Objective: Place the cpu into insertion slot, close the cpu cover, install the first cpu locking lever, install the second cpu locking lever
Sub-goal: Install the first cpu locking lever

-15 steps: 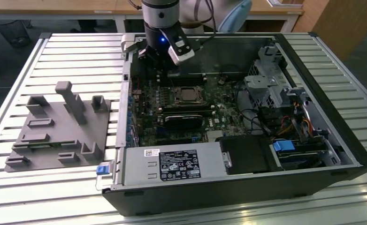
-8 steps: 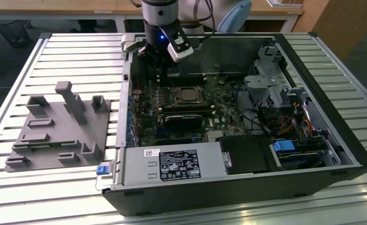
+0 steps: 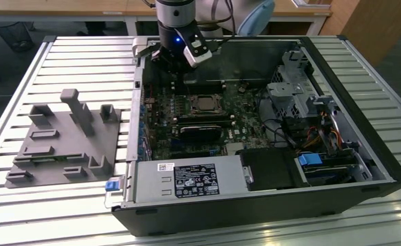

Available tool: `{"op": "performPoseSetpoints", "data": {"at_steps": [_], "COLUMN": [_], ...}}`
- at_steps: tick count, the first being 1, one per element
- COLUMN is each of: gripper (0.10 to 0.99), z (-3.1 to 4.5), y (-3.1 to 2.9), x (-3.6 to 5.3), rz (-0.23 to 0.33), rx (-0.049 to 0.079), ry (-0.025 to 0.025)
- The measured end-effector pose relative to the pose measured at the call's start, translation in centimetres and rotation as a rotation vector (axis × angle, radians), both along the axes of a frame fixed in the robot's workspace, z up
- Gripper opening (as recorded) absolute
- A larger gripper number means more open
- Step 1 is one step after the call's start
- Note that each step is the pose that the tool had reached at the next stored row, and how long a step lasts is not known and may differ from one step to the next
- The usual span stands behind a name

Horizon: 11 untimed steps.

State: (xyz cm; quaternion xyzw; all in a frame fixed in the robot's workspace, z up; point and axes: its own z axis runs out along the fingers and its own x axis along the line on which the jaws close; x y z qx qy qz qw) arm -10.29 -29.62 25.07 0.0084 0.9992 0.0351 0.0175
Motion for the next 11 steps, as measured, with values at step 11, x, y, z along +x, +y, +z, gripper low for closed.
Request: {"op": "performPoseSetpoints", "data": {"at_steps": [11], "gripper": [0.106], "z": [-0.15], "y": [0.01], "x": [2.80], "rz": [-0.002], "rx": [0.000], "ry": [0.0015]}}
